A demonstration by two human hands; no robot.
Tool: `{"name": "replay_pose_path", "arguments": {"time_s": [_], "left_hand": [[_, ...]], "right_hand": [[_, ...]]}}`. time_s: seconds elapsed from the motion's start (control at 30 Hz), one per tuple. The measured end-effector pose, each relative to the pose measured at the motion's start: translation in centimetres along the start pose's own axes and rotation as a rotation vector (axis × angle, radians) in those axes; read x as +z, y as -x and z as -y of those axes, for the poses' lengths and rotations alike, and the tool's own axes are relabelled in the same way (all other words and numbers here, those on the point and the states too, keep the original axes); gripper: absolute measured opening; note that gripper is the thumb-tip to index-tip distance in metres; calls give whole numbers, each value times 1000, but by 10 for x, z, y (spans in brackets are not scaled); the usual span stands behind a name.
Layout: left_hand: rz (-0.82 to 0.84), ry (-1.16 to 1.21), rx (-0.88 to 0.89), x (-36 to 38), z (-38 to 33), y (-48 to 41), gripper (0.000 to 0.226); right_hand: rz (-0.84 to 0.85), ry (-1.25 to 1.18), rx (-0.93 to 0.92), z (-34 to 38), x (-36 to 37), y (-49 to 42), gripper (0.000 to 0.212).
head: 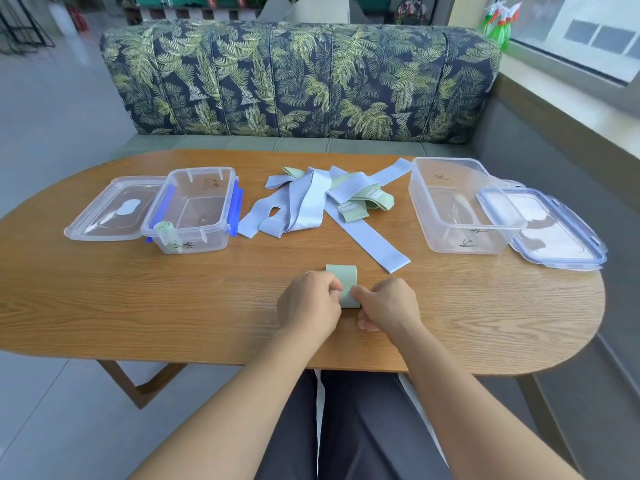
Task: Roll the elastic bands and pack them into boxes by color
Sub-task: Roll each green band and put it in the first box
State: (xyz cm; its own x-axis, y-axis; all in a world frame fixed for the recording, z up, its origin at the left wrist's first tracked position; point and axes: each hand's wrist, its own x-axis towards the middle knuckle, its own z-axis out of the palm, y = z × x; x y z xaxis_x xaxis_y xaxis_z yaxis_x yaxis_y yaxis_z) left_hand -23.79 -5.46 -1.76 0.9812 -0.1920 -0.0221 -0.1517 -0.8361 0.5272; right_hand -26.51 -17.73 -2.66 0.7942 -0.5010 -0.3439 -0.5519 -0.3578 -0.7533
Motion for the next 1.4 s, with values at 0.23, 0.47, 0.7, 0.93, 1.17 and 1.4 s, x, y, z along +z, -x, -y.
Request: {"name": "replay_pose_path", "arguments": {"time_s": [0.23,0.47,0.7,0.93,1.17,1.4], "left_hand": [[60,-18,-23,-3,1,-15,13],[7,112,-20,8,11,-20,15],[-103,413,-83,19,22,-10,16],[-56,382,-89,20,23,-24,19],[-41,392,-132,20,20,-40,17],[-28,355,-139,21,18,-53,16]], "right_hand": [[-48,14,-75,-4,4,0,11],[-47,-1,-54,-3,5,-11,20],[-53,10,-25,1,6,-20,32],[-49,-59,11,4,7,-29,33],[-73,-44,26,6,10,-38,45],[-56,-29,-9,4,7,-44,48]]}}
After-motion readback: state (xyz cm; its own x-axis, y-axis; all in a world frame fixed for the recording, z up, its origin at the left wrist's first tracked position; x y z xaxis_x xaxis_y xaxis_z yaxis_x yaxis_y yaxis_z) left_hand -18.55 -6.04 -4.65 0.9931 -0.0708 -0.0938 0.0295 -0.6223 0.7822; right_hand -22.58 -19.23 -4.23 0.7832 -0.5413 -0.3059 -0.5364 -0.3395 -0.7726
